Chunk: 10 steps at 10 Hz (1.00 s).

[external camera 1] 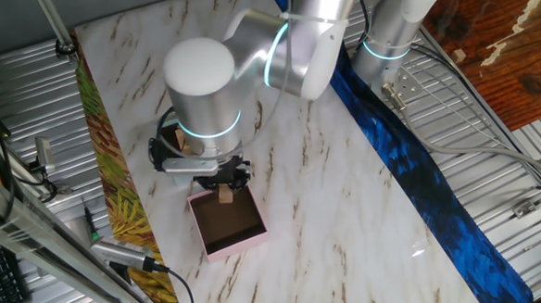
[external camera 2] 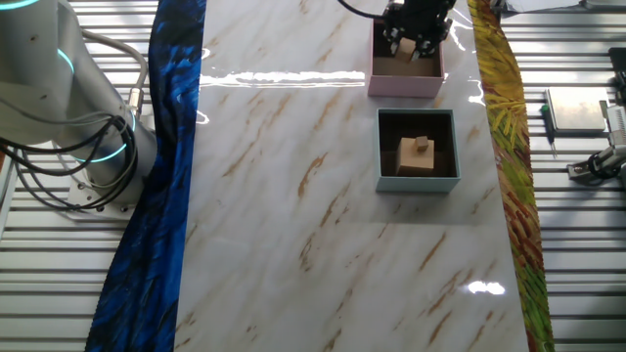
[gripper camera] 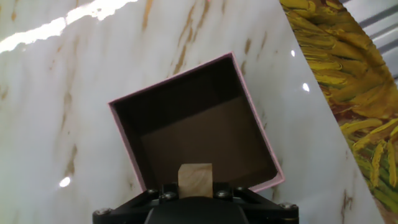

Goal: Move an object from one box to another

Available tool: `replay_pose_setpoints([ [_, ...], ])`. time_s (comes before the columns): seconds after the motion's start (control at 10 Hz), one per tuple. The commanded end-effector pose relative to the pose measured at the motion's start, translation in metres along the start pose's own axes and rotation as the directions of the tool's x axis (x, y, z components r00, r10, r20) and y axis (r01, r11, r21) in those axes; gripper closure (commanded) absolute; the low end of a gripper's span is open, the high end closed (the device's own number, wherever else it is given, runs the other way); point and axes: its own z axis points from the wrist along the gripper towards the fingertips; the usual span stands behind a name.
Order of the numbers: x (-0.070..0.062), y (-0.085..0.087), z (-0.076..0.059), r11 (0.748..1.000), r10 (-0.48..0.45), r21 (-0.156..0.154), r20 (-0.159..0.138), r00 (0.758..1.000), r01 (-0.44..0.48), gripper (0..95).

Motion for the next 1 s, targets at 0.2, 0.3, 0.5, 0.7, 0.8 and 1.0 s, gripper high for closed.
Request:
replay_pose_setpoints([
  [0.2, -0.001, -0.001, 0.001, 0.987, -0.160, 0.014, -0.012, 0.987, 0.160, 95.0],
  [0.3, -0.001, -0.001, 0.003, 0.983, -0.181, 0.017, -0.031, 0.983, 0.182, 95.0],
  [0.5, 0.000, -0.002, 0.008, 0.982, -0.188, 0.017, -0.027, 0.982, 0.188, 95.0],
  [0.7, 0.002, -0.004, 0.020, 0.981, -0.191, 0.016, -0.023, 0.981, 0.192, 95.0],
  [0.8, 0.002, -0.005, 0.024, 0.980, -0.197, 0.015, -0.018, 0.980, 0.197, 95.0],
  [1.0, 0.004, -0.004, 0.028, 0.975, -0.221, 0.014, -0.021, 0.975, 0.221, 95.0],
])
